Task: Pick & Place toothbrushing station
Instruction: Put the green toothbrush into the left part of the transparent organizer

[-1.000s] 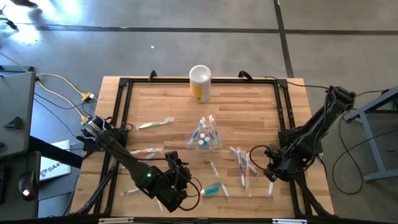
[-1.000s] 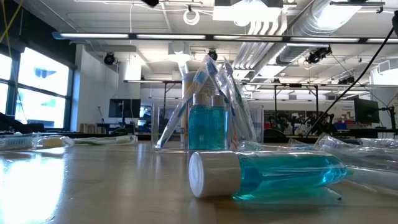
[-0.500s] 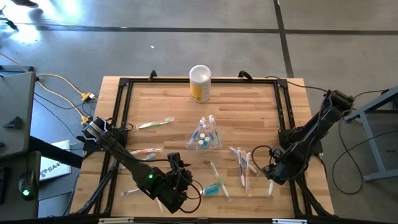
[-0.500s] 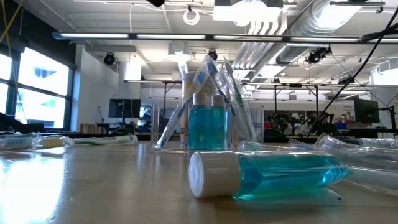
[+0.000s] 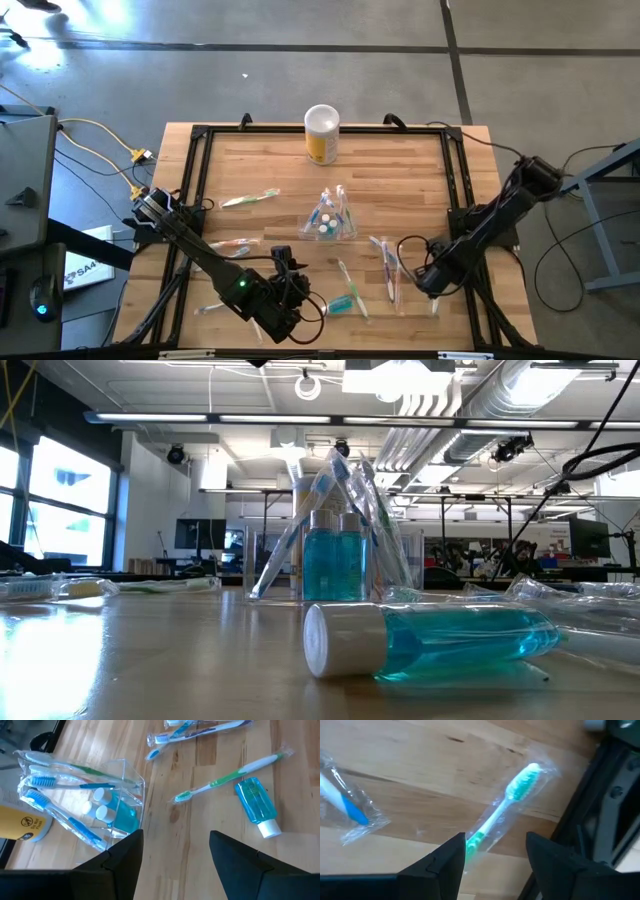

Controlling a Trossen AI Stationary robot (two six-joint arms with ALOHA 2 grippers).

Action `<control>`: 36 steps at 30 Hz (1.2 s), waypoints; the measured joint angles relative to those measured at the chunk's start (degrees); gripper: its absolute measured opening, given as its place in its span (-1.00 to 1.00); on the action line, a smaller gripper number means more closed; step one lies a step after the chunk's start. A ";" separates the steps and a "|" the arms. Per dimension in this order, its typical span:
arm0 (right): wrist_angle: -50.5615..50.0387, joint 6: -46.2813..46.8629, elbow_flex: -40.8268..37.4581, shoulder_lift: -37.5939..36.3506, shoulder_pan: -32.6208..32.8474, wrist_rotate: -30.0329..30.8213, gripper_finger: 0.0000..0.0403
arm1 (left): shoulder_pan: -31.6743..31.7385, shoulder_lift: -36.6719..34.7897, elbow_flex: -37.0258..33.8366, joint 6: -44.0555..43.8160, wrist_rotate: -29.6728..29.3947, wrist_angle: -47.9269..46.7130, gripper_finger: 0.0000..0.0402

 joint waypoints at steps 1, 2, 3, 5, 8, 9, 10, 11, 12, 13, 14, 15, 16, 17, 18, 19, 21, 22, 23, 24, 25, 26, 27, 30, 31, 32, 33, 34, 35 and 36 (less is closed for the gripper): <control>0.14 -0.04 0.00 0.74 0.02 -0.06 0.00 | 0.00 0.00 0.00 0.13 0.00 0.00 0.10; 0.27 -0.08 0.00 1.50 0.02 -0.16 0.00 | 0.00 0.00 0.00 0.14 -0.02 0.01 0.10; 0.28 -0.13 0.00 2.19 0.02 -0.49 0.00 | 0.00 0.00 0.00 0.15 -0.02 0.01 0.10; 0.38 -0.14 0.00 3.62 0.02 -1.58 0.00 | 0.00 0.00 0.00 0.14 -0.02 0.02 0.10; 0.94 -0.19 -0.02 5.64 0.02 -1.85 0.00 | 0.00 0.00 0.00 0.13 -0.02 0.02 0.10; 1.15 -0.47 -0.02 6.28 0.02 -1.50 0.00 | 0.00 0.00 0.00 0.13 -0.02 0.02 0.10; 1.50 -1.52 0.01 6.94 0.02 -1.07 0.00 | 0.00 0.00 0.00 0.13 -0.02 0.02 0.10; 1.95 -2.71 0.11 7.60 0.02 -0.80 -0.01 | 0.00 0.00 0.00 0.13 -0.02 0.02 0.10; 2.50 -3.94 0.15 8.29 0.02 -0.77 -0.02 | 0.00 0.00 0.00 0.13 -0.02 0.02 0.10; 3.17 -4.92 0.20 9.09 -0.09 -0.87 -0.04 | 0.00 0.00 0.00 0.13 -0.02 0.04 0.10; 3.58 -5.61 0.25 9.89 -0.29 -0.92 -0.07 | 0.00 0.00 0.00 0.13 -0.02 0.04 0.10; 3.86 -6.19 0.32 10.46 -0.60 -0.92 -0.10 | 0.00 0.00 0.00 0.13 -0.02 0.09 0.10; 4.21 -6.71 0.31 10.94 -0.89 -0.92 -0.15 | 0.02 0.00 0.00 0.06 -0.02 0.09 0.10; 4.56 -7.16 0.36 11.39 -1.15 -0.71 -0.19 | 0.04 0.00 0.00 -0.37 -0.02 0.11 0.10; 4.83 -7.49 0.38 11.56 -1.37 -0.31 -0.24 | 0.04 0.00 0.00 -0.76 -0.02 0.17 0.10; 5.06 -7.73 0.36 11.58 -1.46 0.10 -0.30 | 0.04 0.01 0.00 -0.92 0.00 0.31 0.10; 5.45 -8.00 0.33 11.62 -1.82 0.84 -0.41 | 0.04 0.02 0.00 -0.93 -0.02 0.53 0.10; 5.62 -8.78 0.33 11.68 -2.22 0.98 -0.48 | 0.04 0.02 0.00 -0.94 -0.02 0.57 0.10; 5.72 -9.80 0.31 11.72 -2.57 1.03 -0.55 | 0.04 0.04 0.00 -0.96 -0.02 0.57 0.10; 5.93 -10.87 0.28 11.75 -2.78 1.24 -0.63 | 0.04 0.04 0.00 -0.96 0.00 0.57 0.10; 6.10 -11.87 0.28 11.77 -2.80 1.56 -0.70 | 0.04 0.04 0.00 -0.97 -0.02 0.57 0.10; 6.24 -12.47 0.28 11.79 -2.80 1.87 -0.78 | 0.04 0.04 0.00 -0.97 -0.02 0.57 0.10; 6.34 -13.46 0.28 11.79 -2.80 2.13 -0.86 | 0.04 0.04 0.00 -0.97 -0.01 0.57 0.10; 6.33 -15.36 0.28 11.79 -2.80 2.90 -0.93 | 0.04 0.04 0.00 -0.98 -0.02 0.57 0.10; 6.31 -15.45 0.28 11.79 -2.80 3.07 -0.93 | 0.04 0.04 0.00 -0.99 -0.02 0.55 0.10; 6.26 -15.75 0.28 11.79 -2.80 3.32 -0.93 | 0.04 0.04 0.01 -0.99 -0.02 0.55 0.10; 6.21 -16.42 0.28 11.79 -2.80 3.63 -0.93 | 0.04 0.04 0.02 -0.99 -0.02 0.55 0.10; 6.12 -16.75 0.28 11.79 -2.80 3.95 -0.93 | 0.04 0.04 0.02 -0.99 -0.01 0.55 0.10; 6.01 -16.97 0.28 11.79 -2.80 4.24 -0.94 | 0.04 0.04 0.02 -1.01 -0.02 0.55 0.10; 5.82 -17.24 0.28 11.79 -2.80 4.54 -0.96 | 0.04 0.04 0.02 -1.01 -0.02 0.55 0.10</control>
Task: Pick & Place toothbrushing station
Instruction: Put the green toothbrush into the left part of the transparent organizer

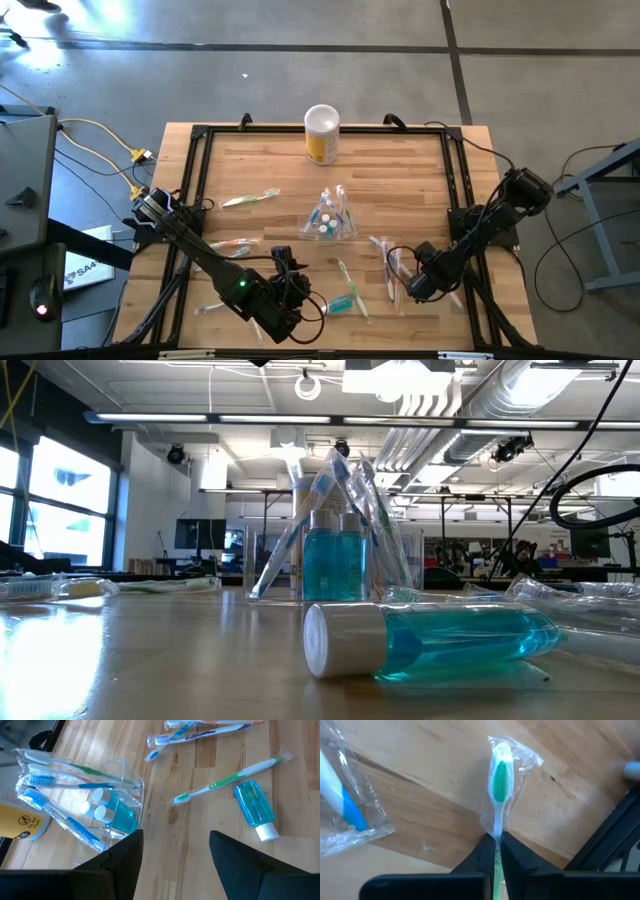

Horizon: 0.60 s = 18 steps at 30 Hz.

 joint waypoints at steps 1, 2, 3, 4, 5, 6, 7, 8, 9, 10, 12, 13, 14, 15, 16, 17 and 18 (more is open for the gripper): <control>-0.42 -0.48 0.06 -0.12 0.00 0.52 -0.96 | 0.00 0.00 0.00 0.00 0.00 0.00 0.10; -1.22 -0.55 0.26 -0.21 0.22 1.34 -0.96 | 0.00 0.00 0.00 -0.02 0.00 0.00 0.10; -2.39 -0.55 0.75 -0.30 0.53 2.83 -0.96 | 0.00 0.00 0.00 -0.02 0.00 0.06 0.10; -3.75 -0.55 1.57 -0.57 0.78 4.47 -0.96 | 0.00 0.00 0.00 -0.02 0.00 0.33 0.10; -5.56 -0.56 2.33 -0.76 1.07 5.89 -0.97 | 0.00 0.00 0.00 0.01 0.00 0.69 0.10; -7.21 -0.57 3.30 -0.92 1.39 7.04 -0.98 | 0.00 0.00 0.00 0.12 0.00 1.14 0.10; -8.76 -0.50 4.75 -1.65 1.76 7.48 -0.98 | 0.00 0.00 0.00 0.45 0.02 1.64 0.10; -10.14 -0.07 6.32 -2.60 2.28 7.84 -0.99 | 0.00 0.00 0.01 0.69 0.00 1.87 0.10; -11.86 0.84 7.84 -3.27 3.11 8.27 -1.00 | 0.00 0.00 0.02 1.14 0.00 2.09 0.10; -14.28 1.91 9.29 -3.70 4.00 9.19 -1.00 | 0.00 0.00 0.02 1.43 0.00 2.56 0.10; -18.08 3.70 12.37 -4.07 6.14 12.51 -1.00 | 0.00 0.00 0.04 1.86 -0.11 3.02 0.10; -19.55 4.54 14.31 -4.43 7.16 13.98 -1.00 | 0.00 0.00 0.04 1.84 -0.45 3.09 0.10; -20.53 5.39 16.33 -4.64 8.24 15.72 -1.00 | 0.00 0.00 0.04 1.86 -1.09 3.29 0.10; -22.13 6.02 17.98 -4.66 9.41 17.35 -1.00 | -0.02 0.00 0.04 1.90 -1.92 3.62 0.10; -23.52 6.44 19.49 -4.57 10.54 19.50 -0.99 | -0.02 0.23 0.04 1.97 -3.10 4.24 0.10; -23.87 6.56 20.93 -4.55 11.67 22.31 -0.99 | -0.02 0.80 0.15 2.02 -4.54 5.24 0.10; -23.55 6.37 22.33 -4.55 12.73 25.69 -0.99 | -0.02 1.30 0.16 2.05 -5.74 6.13 0.10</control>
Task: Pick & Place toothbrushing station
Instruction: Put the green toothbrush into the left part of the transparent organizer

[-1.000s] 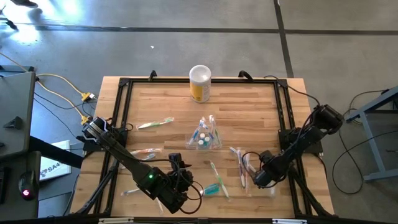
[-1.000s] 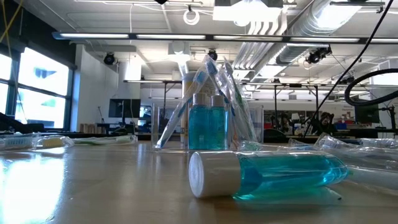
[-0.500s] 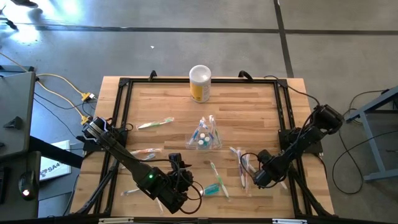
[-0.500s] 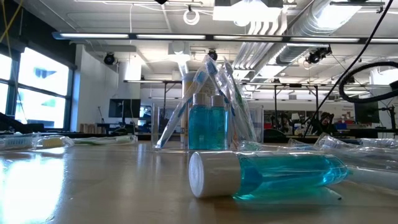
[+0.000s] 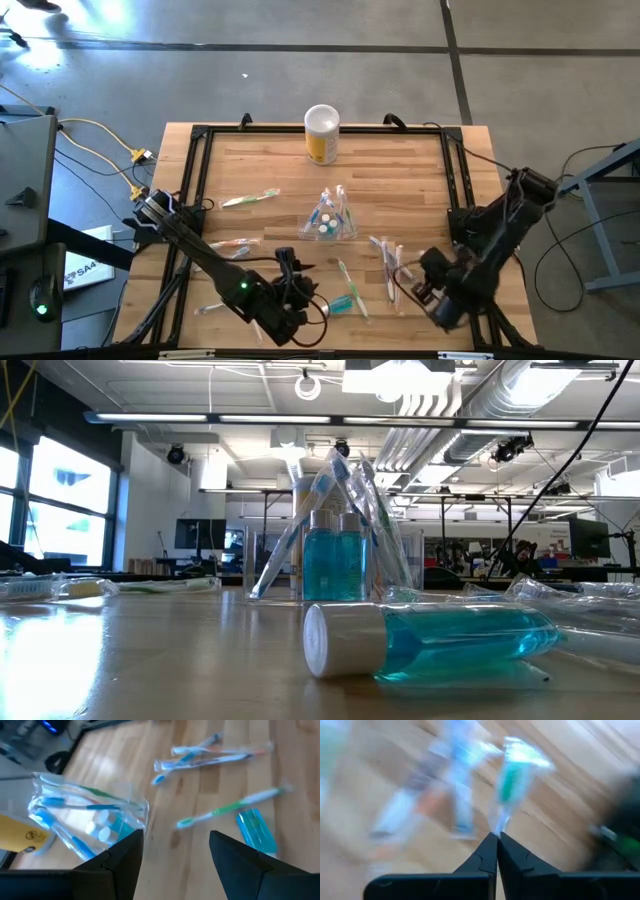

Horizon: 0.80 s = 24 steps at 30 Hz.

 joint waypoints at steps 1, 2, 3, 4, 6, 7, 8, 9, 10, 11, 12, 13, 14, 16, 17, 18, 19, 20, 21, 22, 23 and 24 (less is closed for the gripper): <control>0.59 -0.74 1.39 -0.04 1.03 4.17 -0.99 | -0.01 0.54 -0.08 0.47 -1.36 0.16 0.10; 1.21 -1.70 2.40 -0.04 2.00 8.67 -0.99 | 0.00 1.11 -0.15 1.22 -2.23 0.64 0.10; 2.07 -3.56 2.92 -0.04 2.92 13.03 -0.99 | 0.04 1.78 -0.15 2.09 -2.83 2.23 0.10; 3.39 -6.08 3.38 -0.04 3.64 17.09 -0.99 | 0.29 2.37 -0.10 3.10 -3.49 3.89 0.10; 7.64 -12.85 3.90 -0.04 4.40 24.39 -0.99 | 0.54 3.65 -0.09 5.46 -4.50 6.69 0.10; 9.97 -16.63 3.94 -0.06 4.57 27.10 -0.99 | 0.96 4.34 -0.09 7.08 -4.47 9.45 0.10; 11.87 -20.60 3.91 -0.06 4.63 29.28 -0.99 | 1.29 4.95 -0.09 8.96 -4.45 11.94 0.10; 13.96 -24.65 3.85 -0.06 4.57 31.21 -0.99 | 1.55 5.21 -0.14 10.77 -4.16 14.06 0.10; 16.35 -28.22 3.86 -0.06 4.44 32.90 -0.99 | 1.81 5.31 -0.24 12.82 -3.74 16.26 0.10; 18.76 -31.85 3.88 -0.06 4.37 34.74 -0.99 | 2.45 5.50 -0.23 14.77 -2.38 19.23 0.10; 20.99 -35.58 3.87 -0.06 4.27 36.45 -0.99 | 3.02 5.73 -0.04 16.20 -0.08 21.93 0.10; 23.36 -39.45 3.87 -0.06 4.08 37.92 -0.99 | 3.48 5.83 -0.04 17.52 2.10 23.87 0.10; 26.04 -43.23 3.90 -0.06 3.94 38.89 -0.99 | 4.01 5.92 -0.14 18.61 4.14 25.53 0.10; 30.73 -50.01 3.90 -0.08 3.73 40.22 -0.99 | 5.14 6.02 -0.18 20.15 8.00 29.21 0.10; 33.02 -52.93 3.90 -0.08 3.65 40.46 -0.99 | 5.71 6.10 -0.18 20.89 9.47 31.02 0.10; 35.11 -55.58 3.90 -0.06 3.54 40.47 -0.99 | 6.36 6.39 -0.10 21.43 10.98 32.96 0.10; 36.85 -58.08 3.90 -0.01 3.34 40.45 -0.99 | 6.87 6.78 -0.05 22.19 12.16 34.81 0.10; 38.41 -60.19 3.90 0.13 3.17 40.41 -0.99 | 7.30 7.11 -0.08 22.83 13.34 35.98 0.10; 39.76 -61.93 3.90 0.34 3.02 40.41 -0.99 | 7.71 7.55 -0.20 23.59 14.45 37.35 0.10; 40.75 -63.31 3.90 0.58 2.95 40.41 -0.99 | 8.16 8.16 -0.20 24.27 15.72 39.70 0.10; 41.53 -64.47 3.90 0.86 2.87 40.41 -0.99 | 8.54 8.71 -0.20 24.96 17.37 42.01 0.10; 42.21 -65.70 3.90 1.01 2.77 40.43 -0.99 | 8.87 8.95 -0.20 25.49 18.58 43.47 0.10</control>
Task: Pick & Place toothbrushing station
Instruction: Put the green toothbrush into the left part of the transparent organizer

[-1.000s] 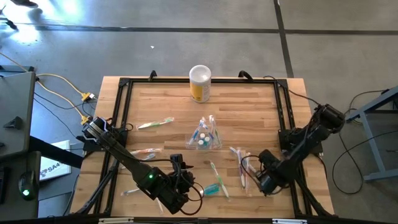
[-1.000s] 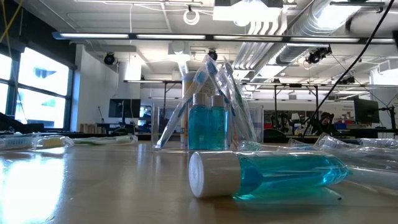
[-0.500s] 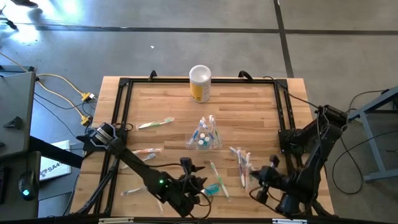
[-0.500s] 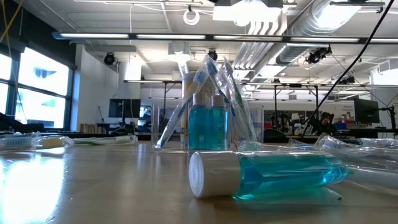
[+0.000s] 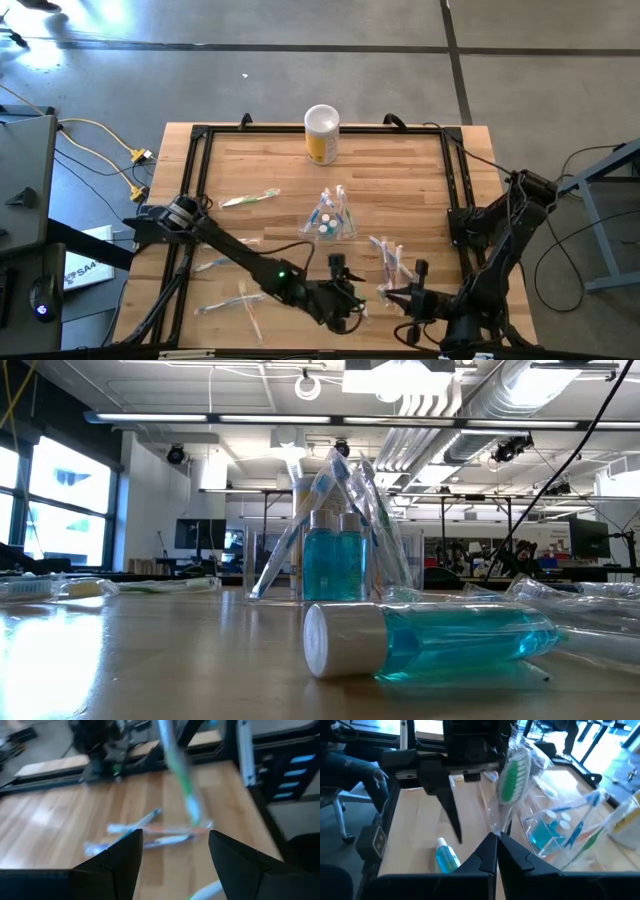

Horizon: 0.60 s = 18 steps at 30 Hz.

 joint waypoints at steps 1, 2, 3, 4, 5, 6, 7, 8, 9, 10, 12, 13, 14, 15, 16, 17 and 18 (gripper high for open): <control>0.50 -0.90 0.00 0.10 -0.22 -0.06 -0.99 | 0.30 0.25 0.00 0.49 1.34 1.74 0.10; 0.90 -1.35 0.02 0.18 -0.30 -0.09 -0.99 | 0.71 0.67 0.01 1.00 3.10 3.94 0.10; 0.96 -1.55 0.02 0.19 -0.30 0.05 -0.99 | 1.15 1.04 0.07 1.12 5.17 5.62 0.10; 0.91 -1.68 0.02 0.21 -0.33 0.26 -0.99 | 1.38 1.30 0.08 1.25 7.11 6.58 0.10; 0.93 -1.86 0.02 0.26 -0.33 0.43 -0.99 | 1.68 1.43 0.01 1.30 8.48 7.26 0.10; 0.92 -2.05 0.02 0.26 -0.33 0.44 -0.99 | 2.03 1.48 -0.02 1.72 9.83 7.90 0.10; 0.93 -2.19 0.02 0.26 -0.33 0.45 -0.99 | 2.18 1.48 -0.02 2.42 10.76 8.32 0.10; 0.93 -2.29 0.02 0.26 -0.33 0.46 -0.99 | 2.52 1.42 0.02 2.60 11.45 8.75 0.10; 0.93 -2.31 0.02 0.26 -0.32 0.46 -0.99 | 2.75 1.38 0.02 2.55 11.62 8.86 0.10; 0.93 -2.31 0.02 0.26 -0.30 0.46 -0.99 | 2.89 1.37 0.02 2.54 11.63 8.91 0.10; 0.93 -2.33 0.02 0.26 -0.30 0.46 -0.99 | 3.24 1.37 0.00 2.54 11.63 9.83 0.10; 0.95 -2.41 0.02 0.26 -0.36 0.52 -0.99 | 3.34 1.37 0.00 2.54 11.62 11.08 0.10; 0.93 -2.62 0.02 0.26 -0.60 0.67 -0.99 | 3.65 1.37 0.01 2.54 11.57 12.33 0.10; 0.93 -2.70 0.02 0.26 -0.85 0.70 -0.99 | 3.90 1.35 0.02 2.53 11.58 13.13 0.10; 0.96 -2.75 0.02 0.26 -1.15 0.63 -0.99 | 4.15 1.33 0.07 2.51 11.62 13.43 0.10; 0.98 -2.74 -0.05 0.26 -1.49 0.52 -0.99 | 4.51 1.34 0.07 2.42 11.66 13.39 0.10; 0.94 -2.74 -0.15 0.26 -1.88 0.44 -0.99 | 4.74 1.35 0.07 2.09 11.66 13.28 0.10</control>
